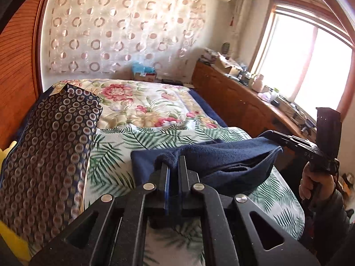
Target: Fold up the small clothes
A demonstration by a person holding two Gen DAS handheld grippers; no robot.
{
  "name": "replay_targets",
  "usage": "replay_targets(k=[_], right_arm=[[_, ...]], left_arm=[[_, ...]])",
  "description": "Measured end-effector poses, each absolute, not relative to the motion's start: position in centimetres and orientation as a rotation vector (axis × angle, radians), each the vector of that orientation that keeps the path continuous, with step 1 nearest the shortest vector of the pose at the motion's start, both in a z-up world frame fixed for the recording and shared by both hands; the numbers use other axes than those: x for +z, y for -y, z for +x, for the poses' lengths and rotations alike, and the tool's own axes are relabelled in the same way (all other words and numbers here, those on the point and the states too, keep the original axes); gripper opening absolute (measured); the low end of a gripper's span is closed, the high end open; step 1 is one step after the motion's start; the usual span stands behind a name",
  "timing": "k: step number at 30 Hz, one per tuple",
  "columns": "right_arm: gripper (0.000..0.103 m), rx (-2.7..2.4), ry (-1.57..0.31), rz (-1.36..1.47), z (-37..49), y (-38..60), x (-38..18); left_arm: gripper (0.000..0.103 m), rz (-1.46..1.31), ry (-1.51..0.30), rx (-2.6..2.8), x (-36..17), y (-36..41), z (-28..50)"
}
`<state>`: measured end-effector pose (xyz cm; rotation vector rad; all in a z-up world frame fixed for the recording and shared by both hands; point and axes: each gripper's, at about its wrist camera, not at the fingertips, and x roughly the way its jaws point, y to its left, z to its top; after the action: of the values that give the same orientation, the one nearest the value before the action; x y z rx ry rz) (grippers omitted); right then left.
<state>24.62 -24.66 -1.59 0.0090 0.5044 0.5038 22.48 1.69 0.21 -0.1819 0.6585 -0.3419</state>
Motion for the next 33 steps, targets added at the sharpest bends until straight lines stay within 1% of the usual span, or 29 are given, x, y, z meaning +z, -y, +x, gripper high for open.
replay_targets(k=[6, 9, 10, 11, 12, 13, 14, 15, 16, 18, 20, 21, 22, 27, 31, 32, 33], right_arm=[[0.008, 0.497, -0.56, 0.04, 29.6, 23.4, -2.4], [0.008, 0.481, -0.57, 0.037, 30.6, 22.9, -2.7], [0.01, 0.479, -0.57, 0.041, 30.9, 22.8, -2.5], [0.015, 0.48, -0.565, 0.048, 30.7, 22.7, -2.2], [0.018, 0.467, -0.557, 0.05, 30.9, 22.7, -1.9], [0.026, 0.447, -0.549, 0.049, 30.9, 22.8, -1.6], [0.034, 0.435, -0.543, 0.052, 30.8, 23.0, -1.4], [0.035, 0.434, -0.536, 0.059, 30.6, 23.1, -1.2], [0.036, 0.443, -0.53, 0.063, 30.3, 23.2, -1.1], [0.039, 0.476, -0.53, 0.042, 29.6, 23.1, -1.4], [0.052, 0.498, -0.531, 0.015, 28.8, 22.9, -1.9], [0.055, 0.503, -0.539, 0.0, 28.5, 22.7, -2.3], [0.057, 0.511, -0.552, -0.01, 28.6, 22.5, -2.8], [0.057, 0.54, -0.661, -0.022, 30.5, 20.9, -5.1], [0.056, 0.582, -0.726, 0.047, 32.6, 20.5, -5.7], [0.043, 0.601, -0.735, 0.067, 33.1, 20.3, -5.6], [0.033, 0.628, -0.733, 0.087, 33.2, 20.3, -5.7]], left_arm=[[0.006, -0.183, -0.703, -0.294, -1.6, -1.6, 26.3], [0.007, -0.179, -0.73, -0.289, -2.5, -1.5, 27.6], [0.007, -0.179, -0.733, -0.292, -2.6, -1.4, 27.7], [0.009, -0.177, -0.733, -0.3, -2.6, -1.3, 28.1], [0.013, -0.172, -0.73, -0.302, -2.5, -1.2, 28.3], [0.02, -0.164, -0.721, -0.295, -2.3, -1.2, 28.4], [0.037, -0.154, -0.692, -0.276, -1.8, -1.3, 28.2], [0.044, -0.151, -0.668, -0.272, -1.3, -1.5, 28.2], [0.047, -0.149, -0.651, -0.277, -0.9, -1.6, 28.1], [0.059, -0.146, -0.641, -0.298, -0.5, -1.6, 27.7], [0.067, -0.135, -0.635, -0.292, -0.6, -1.5, 27.1], [0.07, -0.132, -0.637, -0.292, -0.8, -1.4, 26.9], [0.07, -0.134, -0.642, -0.299, -1.2, -1.4, 26.8], [0.07, -0.124, -0.721, -0.314, -4.2, -0.3, 27.3], [0.07, -0.118, -0.78, -0.307, -6.0, 0.2, 28.3], [0.07, -0.113, -0.785, -0.306, -6.2, 0.3, 28.5], [0.07, -0.109, -0.785, -0.305, -6.3, 0.4, 28.7]])
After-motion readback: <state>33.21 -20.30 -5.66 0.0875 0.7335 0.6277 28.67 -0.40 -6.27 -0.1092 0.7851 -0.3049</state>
